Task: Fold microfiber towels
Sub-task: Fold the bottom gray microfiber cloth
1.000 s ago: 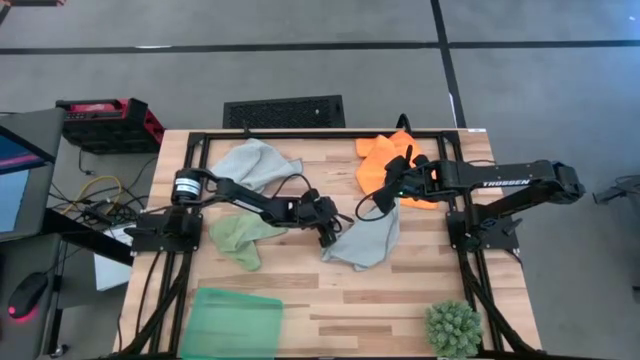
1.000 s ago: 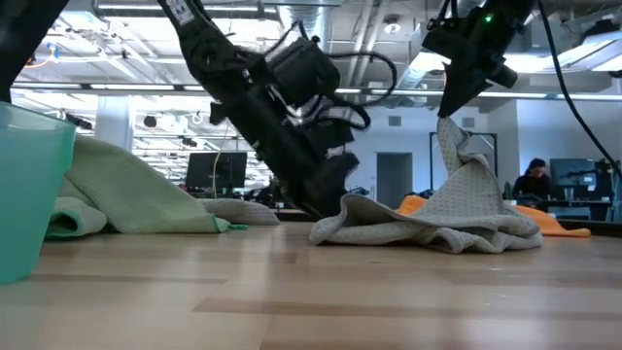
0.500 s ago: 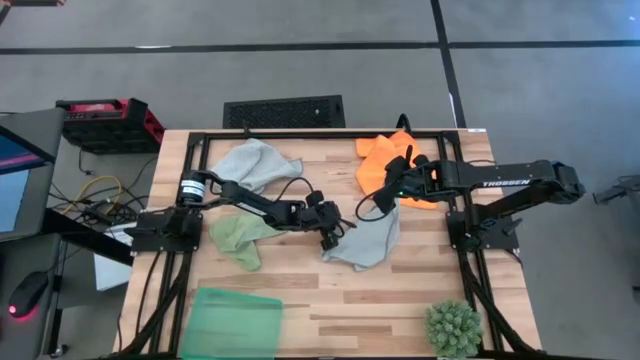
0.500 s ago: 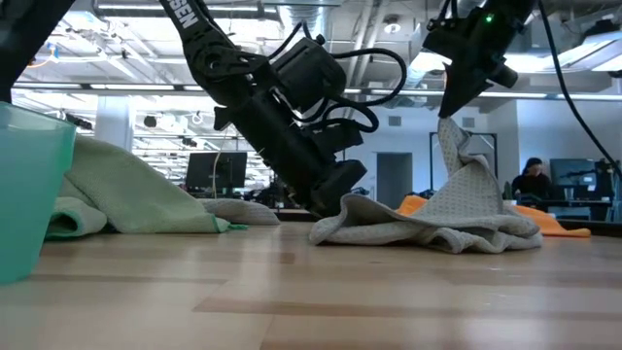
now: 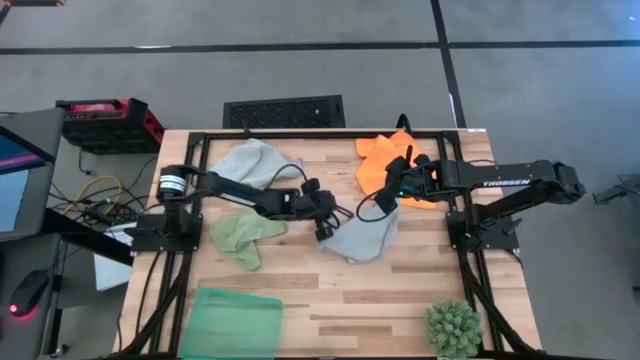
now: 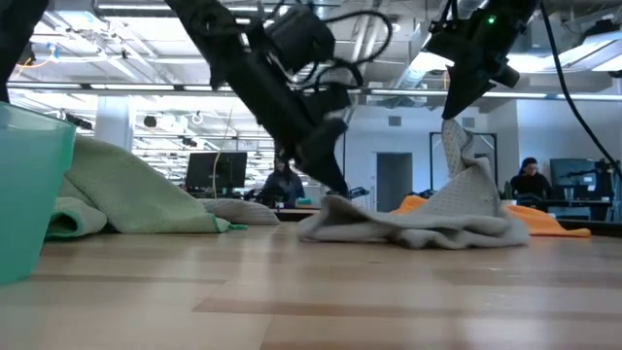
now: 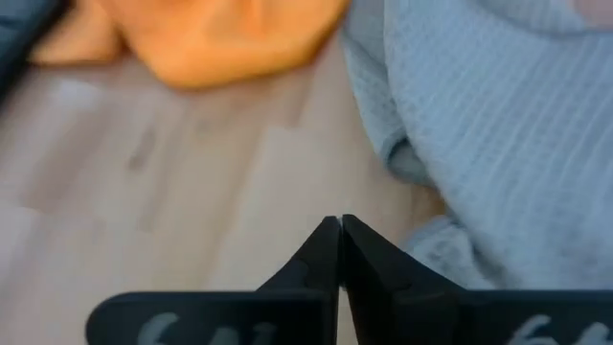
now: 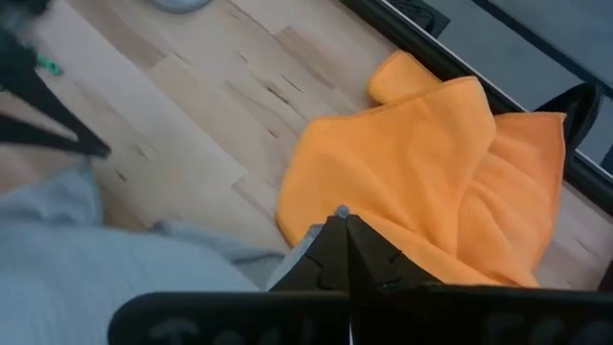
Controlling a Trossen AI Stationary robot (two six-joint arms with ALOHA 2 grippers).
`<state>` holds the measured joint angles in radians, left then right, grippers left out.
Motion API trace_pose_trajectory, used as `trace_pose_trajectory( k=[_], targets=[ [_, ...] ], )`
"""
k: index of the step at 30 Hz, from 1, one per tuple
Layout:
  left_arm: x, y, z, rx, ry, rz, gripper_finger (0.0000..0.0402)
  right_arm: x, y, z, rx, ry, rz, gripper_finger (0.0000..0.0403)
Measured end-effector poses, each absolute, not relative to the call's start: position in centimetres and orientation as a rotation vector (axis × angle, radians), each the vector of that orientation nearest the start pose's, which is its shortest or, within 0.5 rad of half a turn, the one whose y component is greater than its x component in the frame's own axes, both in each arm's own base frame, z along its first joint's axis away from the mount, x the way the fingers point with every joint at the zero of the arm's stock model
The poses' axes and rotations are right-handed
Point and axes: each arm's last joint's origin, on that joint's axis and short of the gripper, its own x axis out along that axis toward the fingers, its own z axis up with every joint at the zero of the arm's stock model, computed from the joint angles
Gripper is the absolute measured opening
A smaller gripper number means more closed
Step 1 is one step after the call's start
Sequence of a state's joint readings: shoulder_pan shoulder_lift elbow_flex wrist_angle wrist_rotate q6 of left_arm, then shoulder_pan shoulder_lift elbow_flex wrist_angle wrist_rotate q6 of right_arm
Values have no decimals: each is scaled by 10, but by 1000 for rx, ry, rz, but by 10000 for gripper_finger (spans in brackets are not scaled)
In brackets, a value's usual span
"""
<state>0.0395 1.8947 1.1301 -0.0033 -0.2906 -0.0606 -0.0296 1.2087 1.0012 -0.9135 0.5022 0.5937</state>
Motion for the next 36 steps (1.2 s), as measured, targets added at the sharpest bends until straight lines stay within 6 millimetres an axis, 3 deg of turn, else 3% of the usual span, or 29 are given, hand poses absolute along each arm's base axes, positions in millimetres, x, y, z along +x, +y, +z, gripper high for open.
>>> trace_pose_trajectory(
  k=[8,18,27,36],
  targets=[
    [372,25,212,129,693,357,0,218,-20,275,254,917,-775,5],
    [332,27,279,227,610,495,0,215,-12,274,241,960,-728,5],
    [310,28,311,282,525,546,0,214,19,272,209,1026,-513,5],
    [305,28,317,339,532,531,0,214,38,273,231,1032,-379,31]
  ],
)
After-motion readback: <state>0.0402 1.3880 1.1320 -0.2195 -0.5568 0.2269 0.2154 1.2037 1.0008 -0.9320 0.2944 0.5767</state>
